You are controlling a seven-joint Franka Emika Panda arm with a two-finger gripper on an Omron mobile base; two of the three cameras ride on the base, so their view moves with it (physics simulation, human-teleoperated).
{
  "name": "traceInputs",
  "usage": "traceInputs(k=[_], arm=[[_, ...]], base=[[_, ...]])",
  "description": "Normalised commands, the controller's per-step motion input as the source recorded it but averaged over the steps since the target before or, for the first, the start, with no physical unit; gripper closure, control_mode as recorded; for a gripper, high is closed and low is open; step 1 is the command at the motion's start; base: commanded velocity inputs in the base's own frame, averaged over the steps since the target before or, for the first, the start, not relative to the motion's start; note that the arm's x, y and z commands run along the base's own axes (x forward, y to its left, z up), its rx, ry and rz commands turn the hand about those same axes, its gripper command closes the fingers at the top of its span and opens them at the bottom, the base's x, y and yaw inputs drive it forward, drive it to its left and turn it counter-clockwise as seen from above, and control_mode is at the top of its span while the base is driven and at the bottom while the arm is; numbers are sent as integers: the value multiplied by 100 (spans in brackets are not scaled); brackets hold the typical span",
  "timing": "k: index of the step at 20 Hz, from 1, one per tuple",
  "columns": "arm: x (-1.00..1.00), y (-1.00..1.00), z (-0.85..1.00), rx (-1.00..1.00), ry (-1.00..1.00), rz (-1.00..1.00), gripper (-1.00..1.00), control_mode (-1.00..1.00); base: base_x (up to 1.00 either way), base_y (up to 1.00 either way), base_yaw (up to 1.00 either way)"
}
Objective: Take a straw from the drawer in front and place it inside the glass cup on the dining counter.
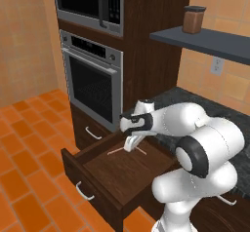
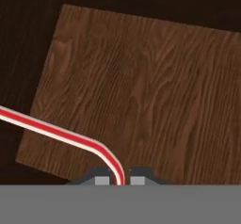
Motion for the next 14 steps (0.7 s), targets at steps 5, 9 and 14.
traceInputs(k=[5, 9, 14], arm=[[-2, 7, 100, -5, 11, -19, 100, -100], [-30, -8, 100, -5, 7, -13, 100, -100], [-45, -38, 94, -13, 0, -7, 100, -100]], base=[[0, 0, 0], [0, 0, 0], [0, 0, 0]])
